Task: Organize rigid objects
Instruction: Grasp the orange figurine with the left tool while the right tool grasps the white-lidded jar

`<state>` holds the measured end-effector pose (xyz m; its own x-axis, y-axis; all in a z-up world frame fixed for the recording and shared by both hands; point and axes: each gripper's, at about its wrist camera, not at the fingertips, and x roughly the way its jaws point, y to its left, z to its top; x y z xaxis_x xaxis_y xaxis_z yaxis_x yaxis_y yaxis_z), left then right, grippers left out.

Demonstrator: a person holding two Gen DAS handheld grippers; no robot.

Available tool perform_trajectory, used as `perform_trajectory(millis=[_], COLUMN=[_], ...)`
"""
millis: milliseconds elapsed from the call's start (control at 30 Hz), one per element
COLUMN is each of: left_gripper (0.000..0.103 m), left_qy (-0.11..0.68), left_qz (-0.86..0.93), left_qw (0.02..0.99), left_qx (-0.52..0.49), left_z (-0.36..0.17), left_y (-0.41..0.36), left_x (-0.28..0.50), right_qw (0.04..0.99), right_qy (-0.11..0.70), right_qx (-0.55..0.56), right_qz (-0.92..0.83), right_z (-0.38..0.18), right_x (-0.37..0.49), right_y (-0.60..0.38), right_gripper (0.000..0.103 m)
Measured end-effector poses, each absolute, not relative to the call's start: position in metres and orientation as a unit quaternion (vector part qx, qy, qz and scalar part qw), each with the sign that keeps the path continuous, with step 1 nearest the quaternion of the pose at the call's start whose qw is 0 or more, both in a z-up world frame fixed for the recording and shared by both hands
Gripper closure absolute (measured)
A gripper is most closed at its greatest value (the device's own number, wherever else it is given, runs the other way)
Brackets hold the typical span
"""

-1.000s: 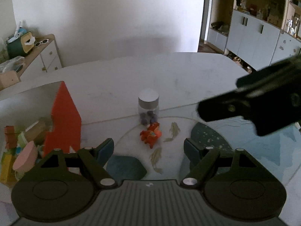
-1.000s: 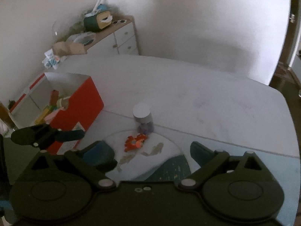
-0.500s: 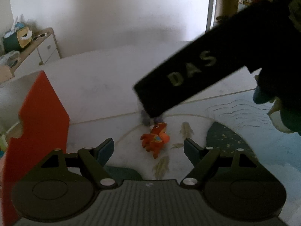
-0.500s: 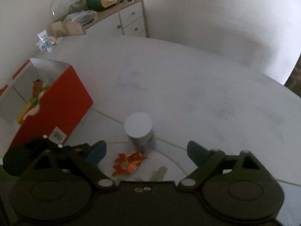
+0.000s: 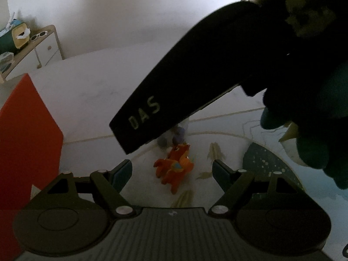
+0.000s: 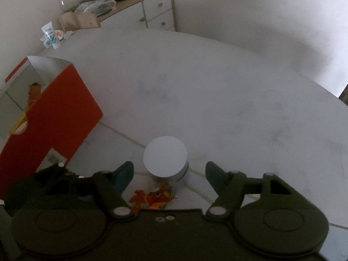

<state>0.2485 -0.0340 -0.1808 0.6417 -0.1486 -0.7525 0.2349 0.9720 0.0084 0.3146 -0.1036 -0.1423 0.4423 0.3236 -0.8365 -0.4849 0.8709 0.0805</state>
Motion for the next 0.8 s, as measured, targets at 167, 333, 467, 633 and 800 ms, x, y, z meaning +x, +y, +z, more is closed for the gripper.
perform_trajectory(millis=[167,333,467,633,800], left_gripper=[0.041,0.054,0.063,0.064,0.064], left_qy=[0.416,0.416,0.417,0.418,0.418], left_qz=[-0.107,-0.103,-0.104,-0.102,-0.102], left_qw=[0.902,0.902,0.901,0.900,0.901], left_qx=[0.052,0.053,0.058,0.070,0.059], left_z=[-0.183,-0.181,-0.180,-0.179,-0.171], left_y=[-0.038,-0.037,-0.040,-0.042,-0.044], left_x=[0.252,0.253,0.255,0.255,0.247], right_qw=[0.844,0.846,0.848,0.852,0.857], right_qy=[0.473,0.472,0.472,0.467,0.461], right_qx=[-0.087,-0.088,-0.084,-0.080,-0.073], right_qz=[0.237,0.231,0.228,0.223,0.218], right_z=[-0.146,-0.147,-0.147,-0.146,-0.137], right_x=[0.316,0.318,0.318,0.315,0.310], right_y=[-0.102,-0.103,-0.103,-0.103,-0.106], right_gripper=[0.042,0.052,0.059,0.063,0.063])
